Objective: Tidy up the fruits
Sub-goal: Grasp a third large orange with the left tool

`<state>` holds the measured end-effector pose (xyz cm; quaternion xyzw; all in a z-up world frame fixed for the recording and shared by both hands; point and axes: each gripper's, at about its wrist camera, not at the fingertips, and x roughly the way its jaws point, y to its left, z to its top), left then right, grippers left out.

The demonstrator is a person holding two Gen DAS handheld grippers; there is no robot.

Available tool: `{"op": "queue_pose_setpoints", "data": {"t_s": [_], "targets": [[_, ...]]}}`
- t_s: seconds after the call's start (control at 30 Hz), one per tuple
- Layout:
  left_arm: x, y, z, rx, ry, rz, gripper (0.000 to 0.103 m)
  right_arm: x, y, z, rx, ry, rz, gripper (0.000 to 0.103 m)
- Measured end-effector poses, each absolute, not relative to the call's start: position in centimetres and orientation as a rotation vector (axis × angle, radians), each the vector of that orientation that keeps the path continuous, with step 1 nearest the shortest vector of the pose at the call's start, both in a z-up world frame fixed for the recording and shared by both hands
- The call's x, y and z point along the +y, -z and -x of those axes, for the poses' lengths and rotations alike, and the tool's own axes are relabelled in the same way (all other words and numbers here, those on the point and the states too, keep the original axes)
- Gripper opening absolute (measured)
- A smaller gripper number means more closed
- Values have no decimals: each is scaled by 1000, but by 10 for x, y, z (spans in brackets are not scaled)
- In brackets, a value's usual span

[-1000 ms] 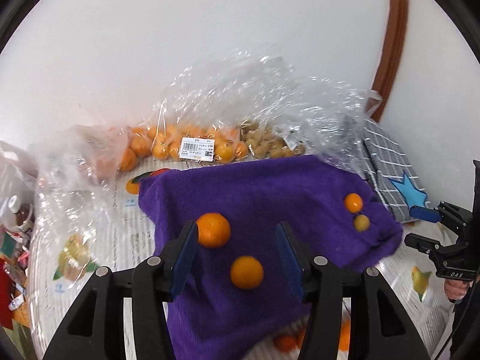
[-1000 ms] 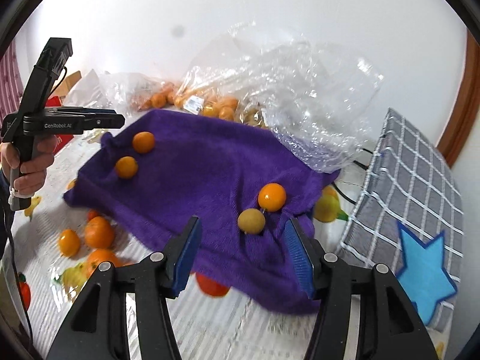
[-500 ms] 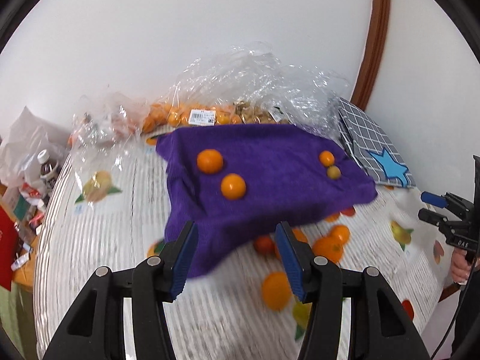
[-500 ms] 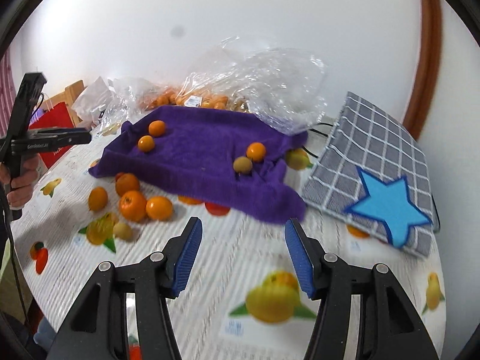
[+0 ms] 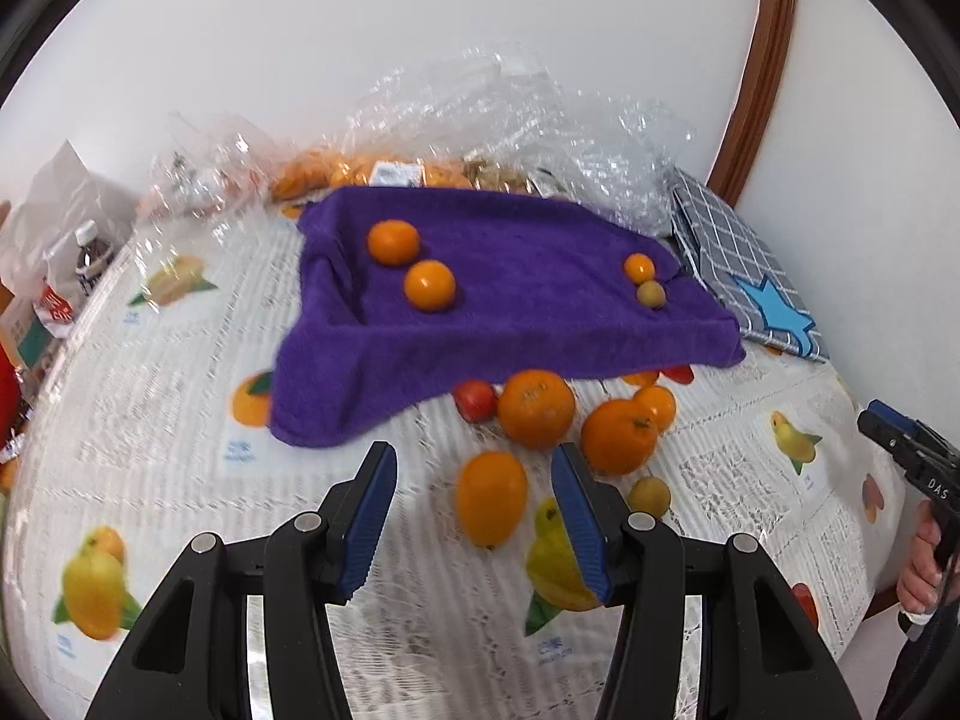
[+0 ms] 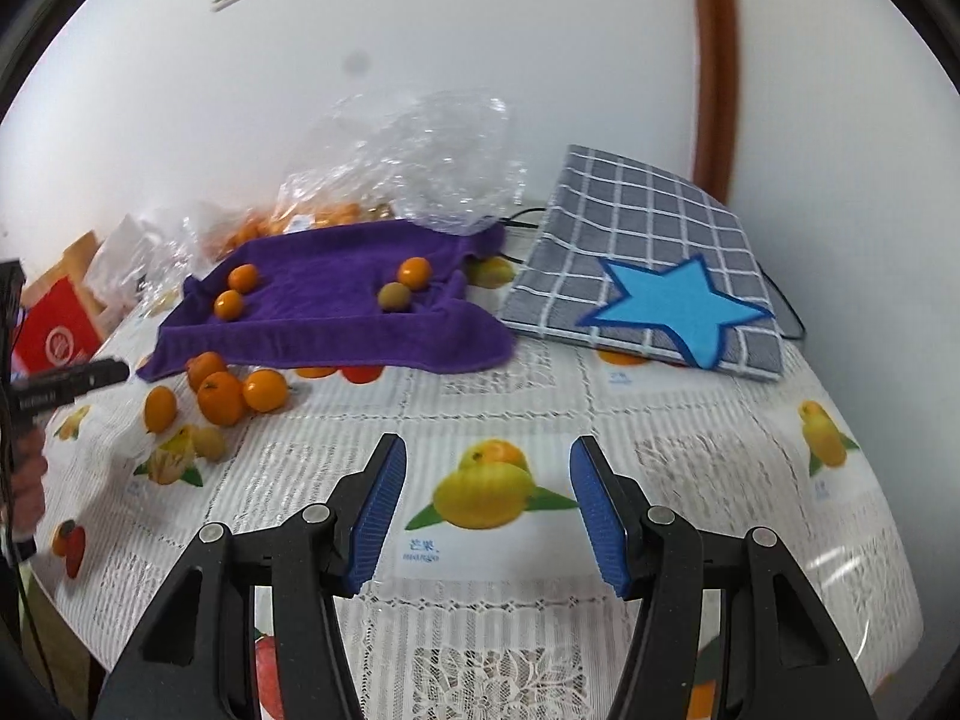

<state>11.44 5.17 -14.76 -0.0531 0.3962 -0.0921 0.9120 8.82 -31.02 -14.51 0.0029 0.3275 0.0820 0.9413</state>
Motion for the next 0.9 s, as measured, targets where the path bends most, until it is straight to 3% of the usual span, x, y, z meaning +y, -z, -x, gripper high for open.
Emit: {"op": "queue_pose_setpoints", "data": {"t_s": [0.2, 0.4, 0.9], "targets": [[44, 170, -120, 840, 154, 156, 50, -309, 155, -89, 697, -108, -23, 47], [41, 181, -127, 864, 136, 152, 31, -293, 156, -94, 688, -137, -22, 44], [82, 171, -133, 788, 80, 190, 31, -258, 169, -118, 681, -153, -35, 40]]}}
